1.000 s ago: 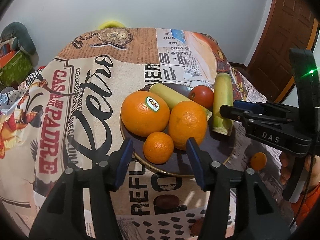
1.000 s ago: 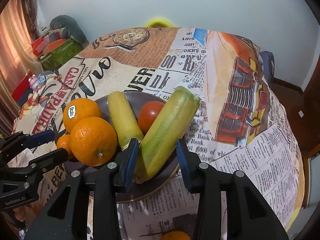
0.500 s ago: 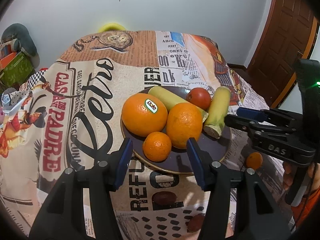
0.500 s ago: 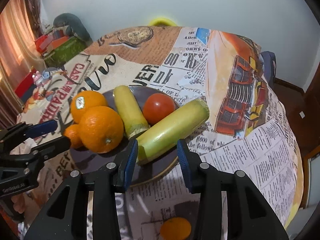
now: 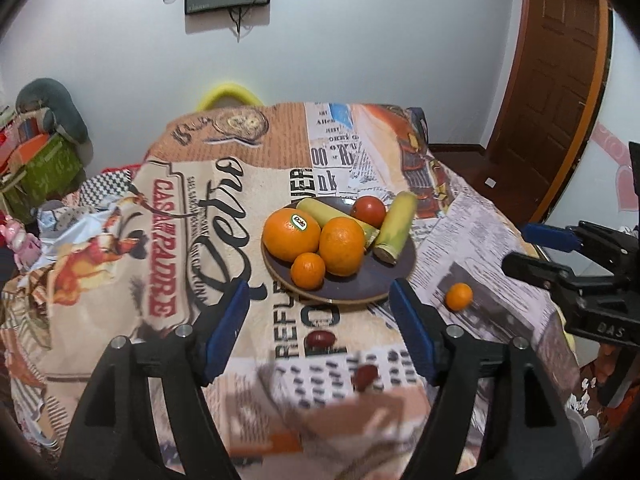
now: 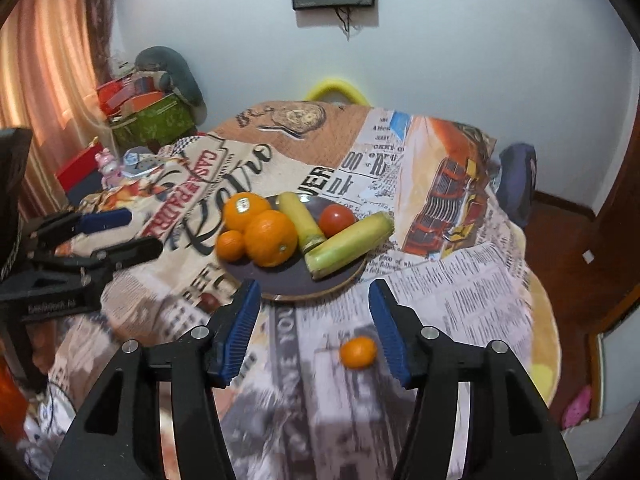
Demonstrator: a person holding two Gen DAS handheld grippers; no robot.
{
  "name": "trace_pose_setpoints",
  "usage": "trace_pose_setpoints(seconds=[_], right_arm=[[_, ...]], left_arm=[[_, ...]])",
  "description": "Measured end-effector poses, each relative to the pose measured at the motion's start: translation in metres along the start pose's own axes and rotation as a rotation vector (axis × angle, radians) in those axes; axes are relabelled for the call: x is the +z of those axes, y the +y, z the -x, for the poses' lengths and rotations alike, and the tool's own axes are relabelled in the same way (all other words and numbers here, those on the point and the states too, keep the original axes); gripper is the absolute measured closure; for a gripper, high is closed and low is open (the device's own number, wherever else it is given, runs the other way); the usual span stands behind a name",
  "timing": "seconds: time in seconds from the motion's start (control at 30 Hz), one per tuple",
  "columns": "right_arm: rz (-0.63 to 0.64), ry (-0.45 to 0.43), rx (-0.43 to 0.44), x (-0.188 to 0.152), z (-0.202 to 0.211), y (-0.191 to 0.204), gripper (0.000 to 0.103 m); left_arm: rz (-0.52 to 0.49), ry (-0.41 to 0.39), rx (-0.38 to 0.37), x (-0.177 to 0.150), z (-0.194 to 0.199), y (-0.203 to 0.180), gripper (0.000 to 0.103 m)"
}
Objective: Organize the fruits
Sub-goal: 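Withdraw both grippers from the plate, then grasp the peeled pomelo segment on the cloth with the right gripper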
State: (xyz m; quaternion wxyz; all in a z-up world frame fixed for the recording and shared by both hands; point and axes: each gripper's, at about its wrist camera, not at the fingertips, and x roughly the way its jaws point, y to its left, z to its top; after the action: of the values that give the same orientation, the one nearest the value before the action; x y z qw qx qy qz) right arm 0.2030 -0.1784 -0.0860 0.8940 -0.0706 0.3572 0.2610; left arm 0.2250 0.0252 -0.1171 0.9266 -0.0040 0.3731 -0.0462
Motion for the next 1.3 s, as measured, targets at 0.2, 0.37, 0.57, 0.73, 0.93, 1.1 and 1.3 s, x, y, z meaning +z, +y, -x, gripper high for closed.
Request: trace_pose_setpoints(seconds=[0.2,0.37,0.57,0.73,0.93,1.1,1.3], right_arm=[[0.036,0.018,0.034,-0.027,0.025,0.03,0.05],[0.062,0.062,0.068,-0.05,0.025,0.052,0.05],[0.111,0.17,0.106,-0.072,0.0,0.078,0.05],[0.12,0.258,0.149,-0.095,-0.022,0.094,0.05],[0.179,0.291,0.111,-0.114,-0.037,0.106,0.045],[0.1,0.32,0.155,-0.113,-0.051,0.096,0.046],[0.084,0.286,0.153,-0.109,-0.053,0.092,0.059]], left_arm=[[-0.009,-0.045,0.018,-0.021,0.048,-0.002,0.018],[-0.029,-0.048,0.012,-0.045,0.073,-0.003,0.017],[-0.023,0.021,0.025,-0.078,0.074,0.005,0.014],[0.013,0.08,0.023,-0.1,0.066,0.017,0.014],[0.037,0.13,0.032,-0.115,0.055,0.026,0.014],[0.052,0.146,0.026,-0.117,0.047,0.028,0.014],[0.036,0.154,0.03,-0.114,0.039,0.024,0.014]])
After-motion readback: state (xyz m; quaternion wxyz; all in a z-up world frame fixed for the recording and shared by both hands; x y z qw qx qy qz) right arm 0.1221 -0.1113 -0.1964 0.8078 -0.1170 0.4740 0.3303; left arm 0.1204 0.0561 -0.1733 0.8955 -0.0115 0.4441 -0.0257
